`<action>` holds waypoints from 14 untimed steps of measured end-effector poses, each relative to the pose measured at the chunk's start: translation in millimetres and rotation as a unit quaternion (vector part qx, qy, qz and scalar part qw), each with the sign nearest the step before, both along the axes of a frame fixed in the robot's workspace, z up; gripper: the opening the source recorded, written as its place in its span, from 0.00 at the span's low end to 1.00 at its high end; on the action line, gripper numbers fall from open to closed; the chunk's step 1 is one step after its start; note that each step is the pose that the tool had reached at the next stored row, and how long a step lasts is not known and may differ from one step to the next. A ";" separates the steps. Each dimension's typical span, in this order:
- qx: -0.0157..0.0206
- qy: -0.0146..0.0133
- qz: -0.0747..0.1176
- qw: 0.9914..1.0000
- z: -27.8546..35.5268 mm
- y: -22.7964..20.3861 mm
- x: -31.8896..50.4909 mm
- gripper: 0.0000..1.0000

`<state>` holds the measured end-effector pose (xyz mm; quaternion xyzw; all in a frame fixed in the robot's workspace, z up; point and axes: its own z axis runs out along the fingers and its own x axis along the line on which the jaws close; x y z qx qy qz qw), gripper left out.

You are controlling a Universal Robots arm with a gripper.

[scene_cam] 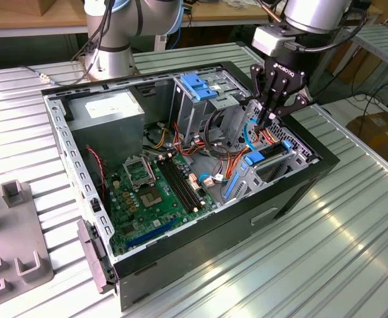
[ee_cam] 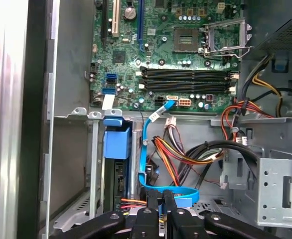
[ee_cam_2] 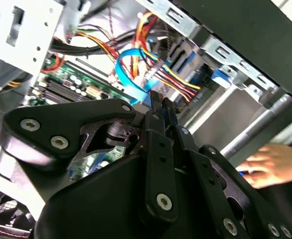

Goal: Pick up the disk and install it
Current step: 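Insert the second disk wire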

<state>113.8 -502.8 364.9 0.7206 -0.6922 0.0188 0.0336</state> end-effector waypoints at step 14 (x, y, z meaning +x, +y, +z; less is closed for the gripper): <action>0.014 -0.012 0.001 1.000 -0.6 -28.6 -7.9 0.16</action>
